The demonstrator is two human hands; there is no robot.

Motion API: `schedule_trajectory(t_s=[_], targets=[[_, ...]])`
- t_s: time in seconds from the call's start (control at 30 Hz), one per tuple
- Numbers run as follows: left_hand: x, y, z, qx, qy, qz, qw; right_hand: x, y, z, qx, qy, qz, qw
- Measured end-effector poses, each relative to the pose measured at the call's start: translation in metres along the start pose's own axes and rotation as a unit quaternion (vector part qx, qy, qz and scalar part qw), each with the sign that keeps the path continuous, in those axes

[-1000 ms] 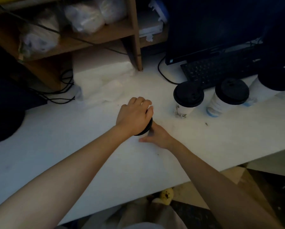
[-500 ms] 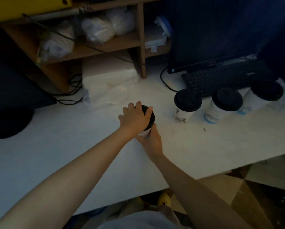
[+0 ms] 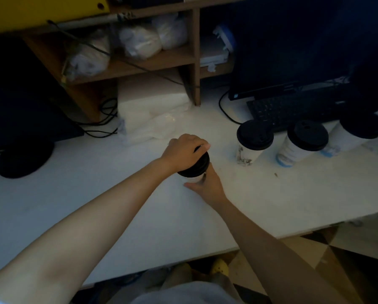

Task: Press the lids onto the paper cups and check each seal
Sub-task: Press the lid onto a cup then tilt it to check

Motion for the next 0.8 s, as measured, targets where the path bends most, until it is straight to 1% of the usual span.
schedule_trajectory(t_s=[0.07,0.1,0.17,0.23,0.3,0.37,0.47,0.63,0.8], targets=[[0.004,-0.001,0.002,0.035,0.037,0.002,0.999,-0.007,-0.014,0.001,-0.013,0.004,0.091,0.996],[0.005,-0.004,0.004,0.036,0.057,0.001,0.998,-0.011,-0.022,0.001,-0.021,0.001,0.119,0.993],[0.006,-0.012,0.008,0.051,0.081,-0.003,0.995,-0.016,-0.03,0.003,-0.037,0.001,0.13,0.991],[0.005,-0.016,0.009,0.083,0.083,0.005,0.993,-0.015,-0.025,0.007,-0.047,0.006,0.084,0.995],[0.005,-0.017,0.007,0.1,0.07,0.018,0.992,-0.01,-0.01,0.011,-0.021,0.003,-0.001,1.0],[0.005,-0.018,0.006,0.103,0.053,0.022,0.993,-0.003,0.003,0.011,0.006,-0.01,-0.084,0.996],[0.004,-0.02,0.007,0.109,0.042,0.038,0.992,0.007,0.011,0.011,-0.011,-0.026,-0.154,0.988],[0.004,-0.02,0.006,0.13,0.029,0.07,0.989,0.015,0.007,0.02,-0.012,-0.035,-0.188,0.981],[0.005,-0.022,0.007,0.131,0.025,0.069,0.989,0.016,0.003,0.022,-0.022,-0.034,-0.168,0.985]])
Point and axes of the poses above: each hand's wrist, its own x-axis towards the middle knuckle, its own y-axis out of the back of the hand, z = x × y, the point moved 3 cm from there along x, towards the middle knuckle, and after that the axes turned 5 degrees about -x, right-handed, at the moved point
